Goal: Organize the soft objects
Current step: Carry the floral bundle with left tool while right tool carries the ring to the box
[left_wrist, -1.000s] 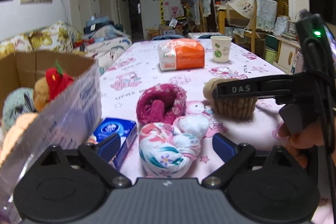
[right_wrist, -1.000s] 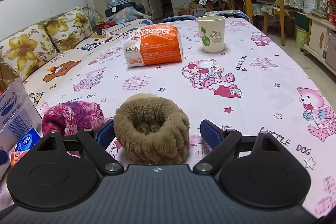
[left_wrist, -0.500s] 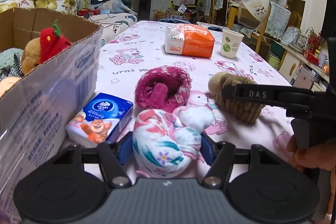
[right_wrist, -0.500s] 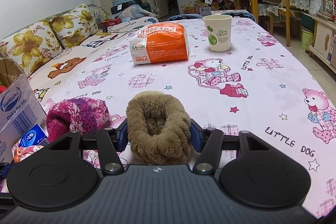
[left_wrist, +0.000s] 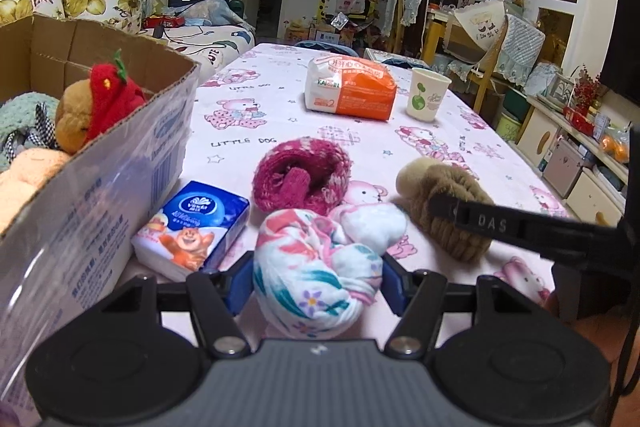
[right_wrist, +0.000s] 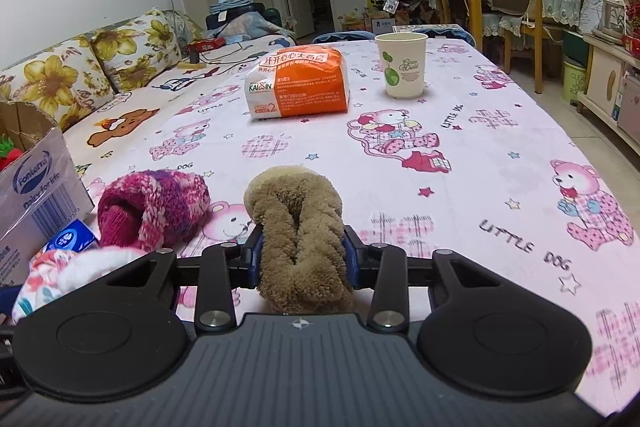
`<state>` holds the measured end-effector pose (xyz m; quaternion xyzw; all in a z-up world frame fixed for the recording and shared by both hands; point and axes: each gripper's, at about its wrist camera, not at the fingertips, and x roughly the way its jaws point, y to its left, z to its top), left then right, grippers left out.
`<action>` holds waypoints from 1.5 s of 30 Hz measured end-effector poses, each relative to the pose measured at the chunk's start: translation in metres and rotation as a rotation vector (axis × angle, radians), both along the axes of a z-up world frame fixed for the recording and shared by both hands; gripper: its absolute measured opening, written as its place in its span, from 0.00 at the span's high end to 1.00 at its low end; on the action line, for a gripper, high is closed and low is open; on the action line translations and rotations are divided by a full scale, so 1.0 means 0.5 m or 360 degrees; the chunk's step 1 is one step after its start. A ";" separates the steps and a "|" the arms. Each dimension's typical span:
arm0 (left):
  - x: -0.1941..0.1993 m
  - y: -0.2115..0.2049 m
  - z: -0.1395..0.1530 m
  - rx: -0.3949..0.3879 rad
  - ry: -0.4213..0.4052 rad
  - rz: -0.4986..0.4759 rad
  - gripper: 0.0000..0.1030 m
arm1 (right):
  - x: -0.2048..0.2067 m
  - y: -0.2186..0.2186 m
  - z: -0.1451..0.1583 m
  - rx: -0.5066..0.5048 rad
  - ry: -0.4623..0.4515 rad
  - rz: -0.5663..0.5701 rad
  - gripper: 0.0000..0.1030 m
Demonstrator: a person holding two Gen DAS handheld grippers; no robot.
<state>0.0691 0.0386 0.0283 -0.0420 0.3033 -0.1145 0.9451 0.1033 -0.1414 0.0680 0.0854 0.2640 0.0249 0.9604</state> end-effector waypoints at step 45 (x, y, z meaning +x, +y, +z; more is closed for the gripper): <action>-0.091 0.099 0.124 -0.0224 -0.0352 -0.0010 0.39 | -0.112 0.047 0.051 0.0120 -0.0123 -0.0160 0.57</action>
